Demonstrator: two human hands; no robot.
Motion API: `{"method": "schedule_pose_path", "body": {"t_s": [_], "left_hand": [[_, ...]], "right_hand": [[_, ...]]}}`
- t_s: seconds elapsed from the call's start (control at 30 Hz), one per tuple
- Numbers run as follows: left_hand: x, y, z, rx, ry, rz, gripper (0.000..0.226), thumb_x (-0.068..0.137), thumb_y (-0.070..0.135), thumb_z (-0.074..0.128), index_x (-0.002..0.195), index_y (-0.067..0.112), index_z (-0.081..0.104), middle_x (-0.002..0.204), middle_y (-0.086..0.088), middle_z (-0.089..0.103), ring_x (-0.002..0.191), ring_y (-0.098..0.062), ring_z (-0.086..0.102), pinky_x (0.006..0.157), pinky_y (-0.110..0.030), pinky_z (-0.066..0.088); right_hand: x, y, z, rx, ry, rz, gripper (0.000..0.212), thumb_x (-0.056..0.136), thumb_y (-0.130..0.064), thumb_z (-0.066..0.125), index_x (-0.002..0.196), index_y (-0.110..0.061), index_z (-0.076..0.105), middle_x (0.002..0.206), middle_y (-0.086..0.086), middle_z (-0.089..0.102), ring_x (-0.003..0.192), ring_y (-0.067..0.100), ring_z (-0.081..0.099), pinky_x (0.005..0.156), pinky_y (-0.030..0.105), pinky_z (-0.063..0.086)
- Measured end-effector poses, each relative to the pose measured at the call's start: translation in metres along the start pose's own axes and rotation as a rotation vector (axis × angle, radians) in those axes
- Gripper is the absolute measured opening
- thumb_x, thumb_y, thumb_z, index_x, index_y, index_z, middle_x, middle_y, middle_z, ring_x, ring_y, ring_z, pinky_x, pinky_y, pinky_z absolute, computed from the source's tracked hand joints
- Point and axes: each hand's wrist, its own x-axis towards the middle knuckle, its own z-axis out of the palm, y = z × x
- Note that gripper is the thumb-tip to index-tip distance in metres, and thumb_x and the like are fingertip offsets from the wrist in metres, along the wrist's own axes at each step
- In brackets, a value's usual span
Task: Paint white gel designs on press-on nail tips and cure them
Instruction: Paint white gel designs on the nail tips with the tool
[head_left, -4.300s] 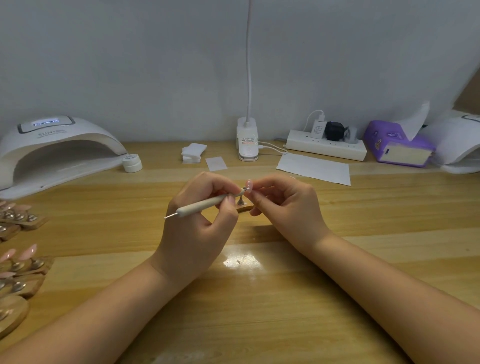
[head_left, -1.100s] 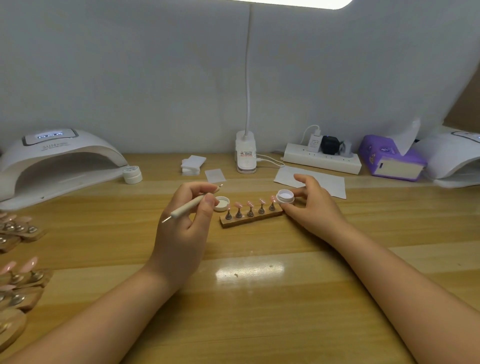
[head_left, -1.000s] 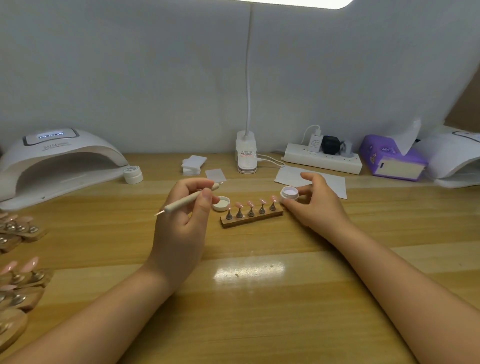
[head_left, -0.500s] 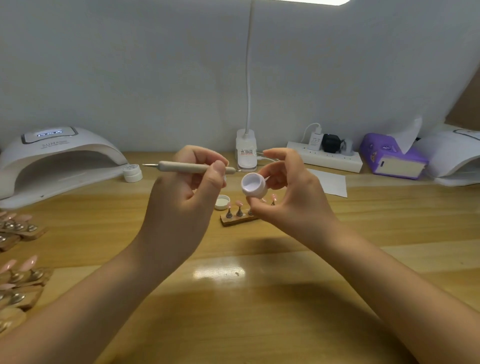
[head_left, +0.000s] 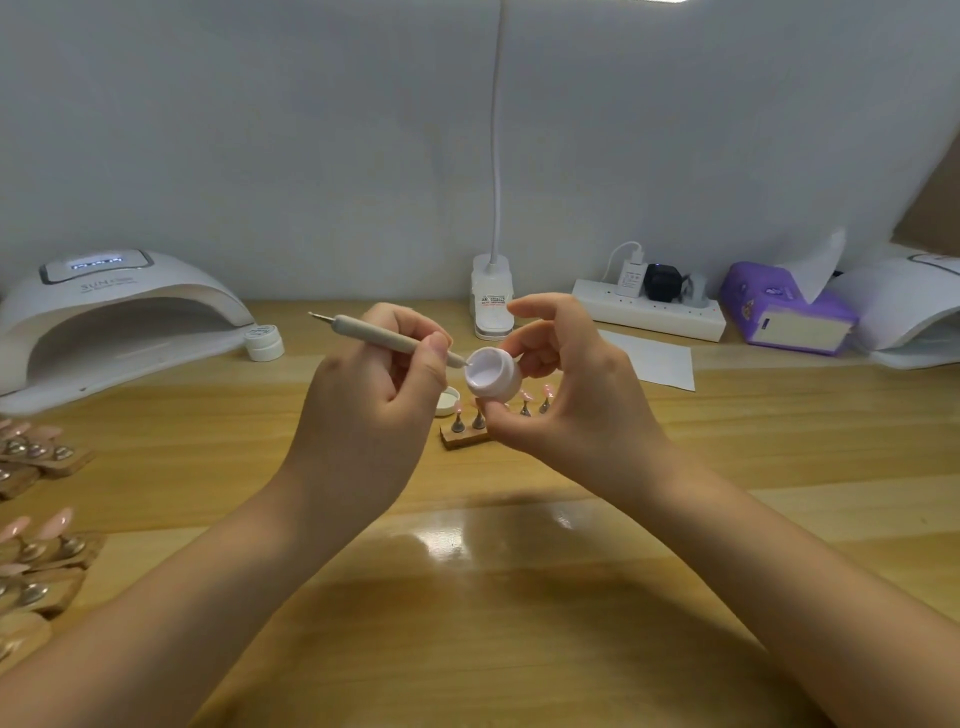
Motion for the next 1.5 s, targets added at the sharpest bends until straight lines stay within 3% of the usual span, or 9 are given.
{"method": "schedule_pose_path", "body": {"t_s": [0.23, 0.37, 0.53, 0.8, 1.13, 1.3, 1.5], "left_hand": [[-0.0006, 0.0013, -0.0015, -0.036, 0.010, 0.002, 0.014, 0.097, 0.020, 0.052, 0.086, 0.027, 0.056, 0.069, -0.001, 0.062, 0.071, -0.016, 0.059, 0.061, -0.028, 0.047], [-0.0013, 0.0024, -0.0026, -0.062, -0.030, -0.019, 0.007, 0.085, 0.028, 0.050, 0.086, 0.025, 0.056, 0.071, -0.003, 0.062, 0.071, -0.016, 0.060, 0.059, -0.028, 0.048], [-0.0013, 0.0004, -0.0039, -0.060, -0.044, -0.006, 0.006, 0.081, 0.024, 0.051, 0.081, 0.023, 0.057, 0.070, 0.001, 0.060, 0.066, -0.012, 0.057, 0.050, -0.020, 0.043], [-0.0008, -0.0001, -0.0026, -0.054, -0.027, 0.006, 0.008, 0.083, 0.025, 0.052, 0.084, 0.021, 0.059, 0.069, 0.003, 0.061, 0.062, -0.005, 0.055, 0.052, -0.012, 0.041], [0.0005, 0.0002, -0.0028, 0.033, -0.003, 0.043, 0.006, 0.089, 0.022, 0.055, 0.088, 0.020, 0.061, 0.070, 0.003, 0.062, 0.066, -0.009, 0.057, 0.051, -0.017, 0.045], [-0.0002, 0.0020, -0.0026, 0.069, -0.005, 0.079, 0.012, 0.085, 0.021, 0.053, 0.087, 0.014, 0.062, 0.065, 0.014, 0.056, 0.064, 0.003, 0.056, 0.053, -0.007, 0.040], [-0.0006, 0.0025, -0.0038, 0.050, 0.006, 0.076, 0.007, 0.088, 0.012, 0.059, 0.084, 0.015, 0.064, 0.061, 0.014, 0.056, 0.060, 0.003, 0.055, 0.051, -0.006, 0.039]], "right_hand": [[0.0004, 0.0015, -0.0009, 0.008, 0.015, 0.007, 0.068, 0.069, -0.021, 0.084, 0.125, -0.015, 0.045, 0.096, -0.006, 0.060, 0.084, 0.006, 0.058, 0.079, 0.018, 0.050], [0.0007, 0.0012, -0.0011, 0.015, 0.020, 0.006, 0.068, 0.069, -0.020, 0.084, 0.125, -0.015, 0.045, 0.096, -0.006, 0.060, 0.085, 0.005, 0.058, 0.078, 0.016, 0.049], [0.0010, 0.0018, -0.0015, 0.005, 0.019, 0.014, 0.068, 0.069, -0.020, 0.084, 0.125, -0.016, 0.045, 0.096, -0.006, 0.060, 0.084, 0.007, 0.058, 0.079, 0.017, 0.049], [0.0005, 0.0019, -0.0010, -0.009, 0.027, 0.005, 0.067, 0.069, -0.020, 0.084, 0.125, -0.015, 0.045, 0.096, -0.006, 0.061, 0.083, 0.007, 0.058, 0.079, 0.020, 0.049], [-0.0003, 0.0005, 0.0012, -0.005, 0.007, -0.007, 0.070, 0.070, -0.023, 0.084, 0.127, -0.015, 0.044, 0.100, -0.006, 0.060, 0.085, 0.008, 0.058, 0.081, 0.015, 0.050], [-0.0010, 0.0003, 0.0016, -0.011, 0.005, -0.008, 0.071, 0.069, -0.023, 0.084, 0.127, -0.015, 0.044, 0.100, -0.004, 0.062, 0.085, 0.008, 0.059, 0.080, 0.014, 0.050], [-0.0009, 0.0009, 0.0011, -0.006, 0.007, -0.007, 0.070, 0.070, -0.023, 0.084, 0.127, -0.016, 0.044, 0.099, -0.006, 0.060, 0.084, 0.007, 0.058, 0.082, 0.015, 0.049]]}}
